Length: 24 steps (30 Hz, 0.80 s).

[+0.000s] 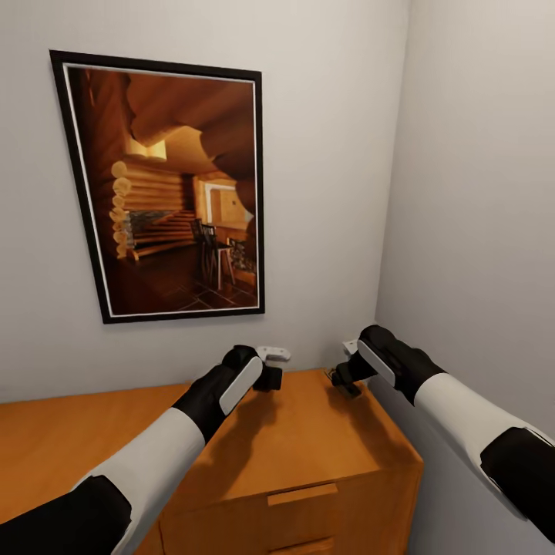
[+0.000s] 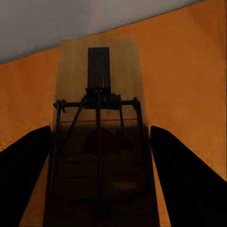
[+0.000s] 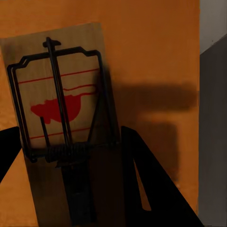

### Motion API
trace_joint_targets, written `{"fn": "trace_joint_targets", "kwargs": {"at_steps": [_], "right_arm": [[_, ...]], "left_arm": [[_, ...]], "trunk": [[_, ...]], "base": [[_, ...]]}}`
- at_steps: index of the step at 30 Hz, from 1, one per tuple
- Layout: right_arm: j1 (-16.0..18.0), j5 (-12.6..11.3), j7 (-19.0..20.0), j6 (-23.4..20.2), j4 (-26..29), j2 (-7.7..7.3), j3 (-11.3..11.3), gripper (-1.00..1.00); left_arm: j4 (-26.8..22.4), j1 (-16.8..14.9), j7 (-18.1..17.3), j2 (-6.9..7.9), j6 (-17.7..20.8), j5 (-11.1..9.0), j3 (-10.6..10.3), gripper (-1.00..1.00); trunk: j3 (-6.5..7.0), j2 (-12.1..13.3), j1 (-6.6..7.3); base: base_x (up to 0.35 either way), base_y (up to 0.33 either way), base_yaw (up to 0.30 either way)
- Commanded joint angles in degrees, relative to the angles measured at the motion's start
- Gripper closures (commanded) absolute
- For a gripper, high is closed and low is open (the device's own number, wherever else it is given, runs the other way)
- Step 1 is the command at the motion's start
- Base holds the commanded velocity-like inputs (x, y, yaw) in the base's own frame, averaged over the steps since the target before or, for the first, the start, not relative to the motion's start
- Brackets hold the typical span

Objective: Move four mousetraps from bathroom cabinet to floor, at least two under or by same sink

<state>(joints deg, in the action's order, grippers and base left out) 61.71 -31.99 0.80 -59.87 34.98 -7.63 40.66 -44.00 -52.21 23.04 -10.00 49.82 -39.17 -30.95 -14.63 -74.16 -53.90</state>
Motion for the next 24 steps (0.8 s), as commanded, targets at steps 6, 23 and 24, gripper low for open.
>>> {"fn": "trace_joint_targets", "kwargs": {"at_steps": [6, 23, 24], "right_arm": [[-0.1, -0.1, -0.2, 0.0, 0.1, -0.01, 0.4, 1.00], [-2.2, 0.0, 0.0, 7.4, 0.6, 0.61, 0.4, 1.00], [-2.7, 0.0, 0.1, 8.5, 0.7, 0.64, 0.4, 1.00]], "left_arm": [[0.2, 0.0, 0.6, 0.01, 0.6, -0.7, -0.2, 1.00], [0.3, 0.0, 0.6, 1.42, 1.4, -0.8, -0.2, 1.00], [0.3, 0.0, 0.6, 1.57, 1.4, -0.8, -0.2, 1.00]], "trunk": [[-0.08, -0.1, 0.03], [-0.08, -0.1, 0.03], [-0.08, -0.1, 0.03]], "base": [[-0.339, 0.000, 0.000], [-0.346, 0.000, 0.000], [-0.347, 0.000, 0.000]]}}
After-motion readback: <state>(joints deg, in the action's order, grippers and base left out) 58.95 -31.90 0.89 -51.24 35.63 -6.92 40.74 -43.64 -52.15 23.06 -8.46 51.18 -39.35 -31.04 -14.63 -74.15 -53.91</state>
